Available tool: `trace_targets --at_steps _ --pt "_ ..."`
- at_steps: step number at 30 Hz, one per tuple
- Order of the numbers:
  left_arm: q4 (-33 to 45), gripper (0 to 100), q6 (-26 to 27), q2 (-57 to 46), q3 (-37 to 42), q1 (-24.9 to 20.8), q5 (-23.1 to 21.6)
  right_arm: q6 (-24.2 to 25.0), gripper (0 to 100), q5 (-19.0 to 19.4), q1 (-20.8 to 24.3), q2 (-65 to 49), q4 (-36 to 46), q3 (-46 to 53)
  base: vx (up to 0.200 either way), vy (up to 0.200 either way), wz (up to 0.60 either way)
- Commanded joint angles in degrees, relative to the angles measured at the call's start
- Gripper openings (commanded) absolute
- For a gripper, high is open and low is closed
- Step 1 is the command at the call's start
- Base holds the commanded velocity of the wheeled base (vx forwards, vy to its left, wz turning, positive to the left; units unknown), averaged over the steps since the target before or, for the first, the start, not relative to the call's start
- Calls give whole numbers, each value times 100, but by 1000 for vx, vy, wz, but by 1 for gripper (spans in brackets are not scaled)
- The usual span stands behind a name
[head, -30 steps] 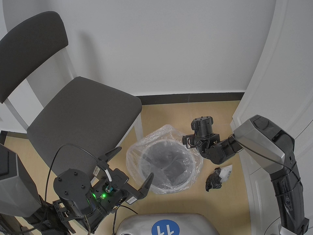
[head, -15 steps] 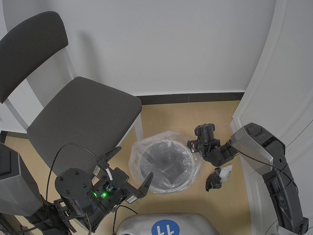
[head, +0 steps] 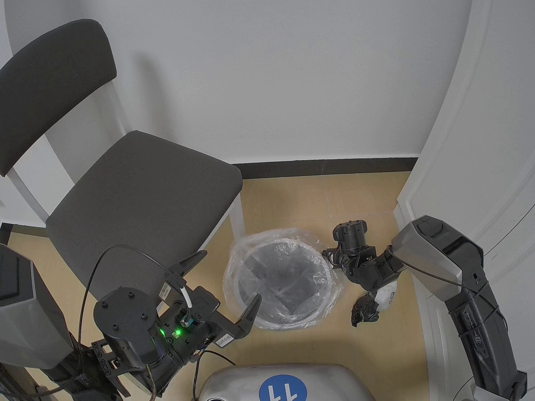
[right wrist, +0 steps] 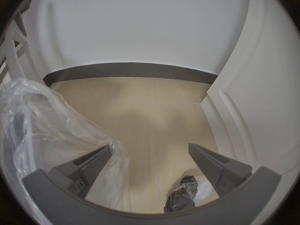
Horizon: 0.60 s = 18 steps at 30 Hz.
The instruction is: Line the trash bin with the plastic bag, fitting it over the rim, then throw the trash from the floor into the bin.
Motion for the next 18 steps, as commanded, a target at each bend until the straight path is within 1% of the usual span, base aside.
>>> trace_targets --at_steps 1,6,10,12,13,15,18 --pt "-2 100 1 17 5 -3 3 28 100 -1 -7 107 2 -42 0 0 0" --pt "-2 100 1 26 5 -3 3 28 100 -1 -16 45 -7 2 0 0 0" --pt "-11 100 1 70 23 -12 3 19 100 -10 -16 -359 37 266 0 0 0" --pt "-2 100 1 70 14 -12 3 -25 100 -19 -24 -851 37 697 0 0 0" --pt "-2 100 1 70 14 -12 3 -25 100 -19 -24 -851 37 697 0 0 0" --pt "-2 100 1 44 14 -12 3 -95 100 -37 -60 -1528 20 1215 0 0 0" --pt "-2 100 1 26 14 -12 3 -95 100 -37 -60 -1862 28 1417 0 0 0"
